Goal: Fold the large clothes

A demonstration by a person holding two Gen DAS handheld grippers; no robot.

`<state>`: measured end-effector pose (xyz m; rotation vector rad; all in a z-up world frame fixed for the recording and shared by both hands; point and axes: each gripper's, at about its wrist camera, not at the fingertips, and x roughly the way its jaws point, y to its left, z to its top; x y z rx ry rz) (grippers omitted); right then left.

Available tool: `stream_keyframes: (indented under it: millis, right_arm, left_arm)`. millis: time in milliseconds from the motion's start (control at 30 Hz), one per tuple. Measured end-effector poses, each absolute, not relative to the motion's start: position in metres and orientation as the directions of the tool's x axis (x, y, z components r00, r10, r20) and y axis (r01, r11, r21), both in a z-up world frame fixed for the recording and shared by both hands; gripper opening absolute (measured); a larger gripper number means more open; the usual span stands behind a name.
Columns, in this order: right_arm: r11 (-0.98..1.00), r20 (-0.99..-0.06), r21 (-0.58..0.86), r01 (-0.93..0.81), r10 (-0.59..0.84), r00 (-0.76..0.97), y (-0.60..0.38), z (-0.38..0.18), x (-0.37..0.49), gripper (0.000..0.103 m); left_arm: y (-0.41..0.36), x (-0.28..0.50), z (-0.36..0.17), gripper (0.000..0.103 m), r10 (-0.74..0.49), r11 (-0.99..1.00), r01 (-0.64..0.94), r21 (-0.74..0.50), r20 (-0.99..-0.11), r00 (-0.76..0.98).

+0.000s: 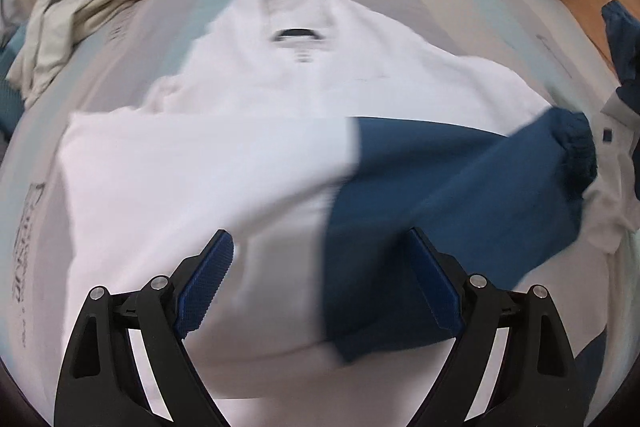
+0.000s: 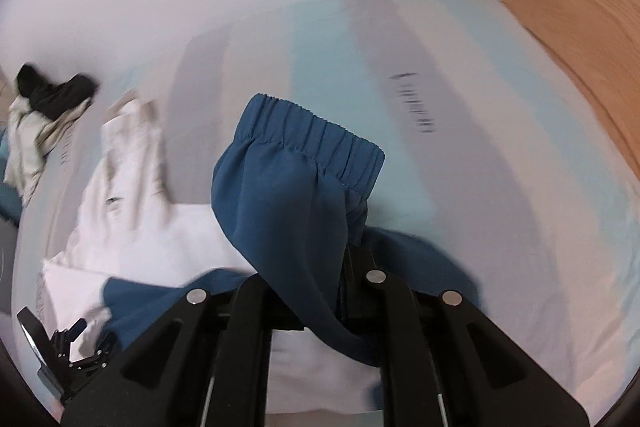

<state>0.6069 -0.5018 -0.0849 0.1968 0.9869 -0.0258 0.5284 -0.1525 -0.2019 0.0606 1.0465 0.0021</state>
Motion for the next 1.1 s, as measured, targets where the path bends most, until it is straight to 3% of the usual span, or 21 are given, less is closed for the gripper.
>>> stream_keyframes:
  millis: [533, 1100]
  right_arm:
    - [0.969, -0.844, 0.228, -0.095, 0.246, 0.476, -0.256, -0.103, 0.589, 0.008]
    - [0.94, -0.862, 0.245, -0.238, 0.324, 0.391, -0.089, -0.123, 0.559, 0.008]
  left_arm:
    - [-0.022, 0.49, -0.188, 0.086, 0.082, 0.992, -0.124, 0.023, -0.866, 0.494]
    - [0.075, 0.468, -0.187, 0.086, 0.097, 0.981, -0.195, 0.001, -0.871, 0.481]
